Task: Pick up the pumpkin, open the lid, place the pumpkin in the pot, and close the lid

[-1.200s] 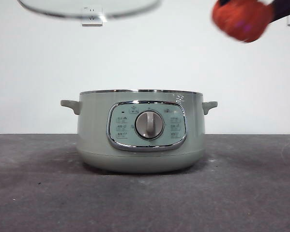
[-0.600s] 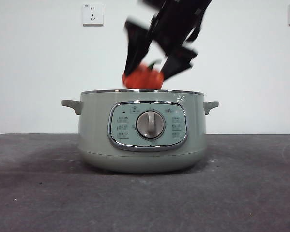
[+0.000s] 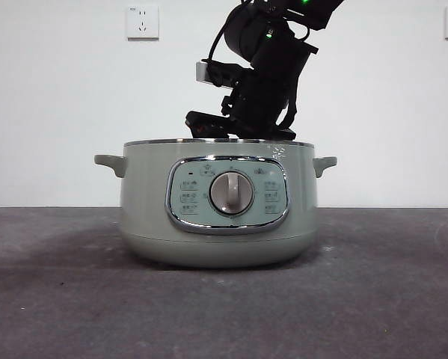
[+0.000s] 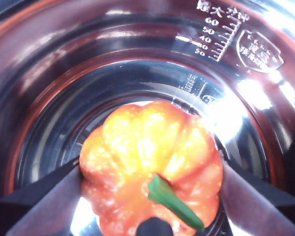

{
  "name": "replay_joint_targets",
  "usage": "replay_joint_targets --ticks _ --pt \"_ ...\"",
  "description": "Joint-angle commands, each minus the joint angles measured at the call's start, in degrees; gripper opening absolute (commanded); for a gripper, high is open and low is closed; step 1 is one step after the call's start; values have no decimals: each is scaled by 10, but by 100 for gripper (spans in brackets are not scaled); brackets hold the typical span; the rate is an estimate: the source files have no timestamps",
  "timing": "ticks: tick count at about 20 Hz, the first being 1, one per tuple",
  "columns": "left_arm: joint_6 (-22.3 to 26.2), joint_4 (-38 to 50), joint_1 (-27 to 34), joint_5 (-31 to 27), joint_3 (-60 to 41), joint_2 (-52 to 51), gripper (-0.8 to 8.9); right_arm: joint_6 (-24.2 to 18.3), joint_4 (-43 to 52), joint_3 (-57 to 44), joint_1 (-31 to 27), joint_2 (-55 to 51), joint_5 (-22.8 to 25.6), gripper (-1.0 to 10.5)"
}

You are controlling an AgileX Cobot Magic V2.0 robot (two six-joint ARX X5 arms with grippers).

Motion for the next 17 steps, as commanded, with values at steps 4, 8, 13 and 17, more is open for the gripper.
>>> replay_joint_targets --ticks 4,8,13,17 --pt "0 30 1 1 3 -4 -9 8 -3 1 4 5 0 702" --pt "2 48 1 5 3 24 -9 13 -19 5 2 -68 27 693" --pt "4 126 1 46 3 119 -9 65 -133 5 2 -286 106 692" --pt "10 217 0 82 3 229 -9 82 -198 5 2 -427 105 692"
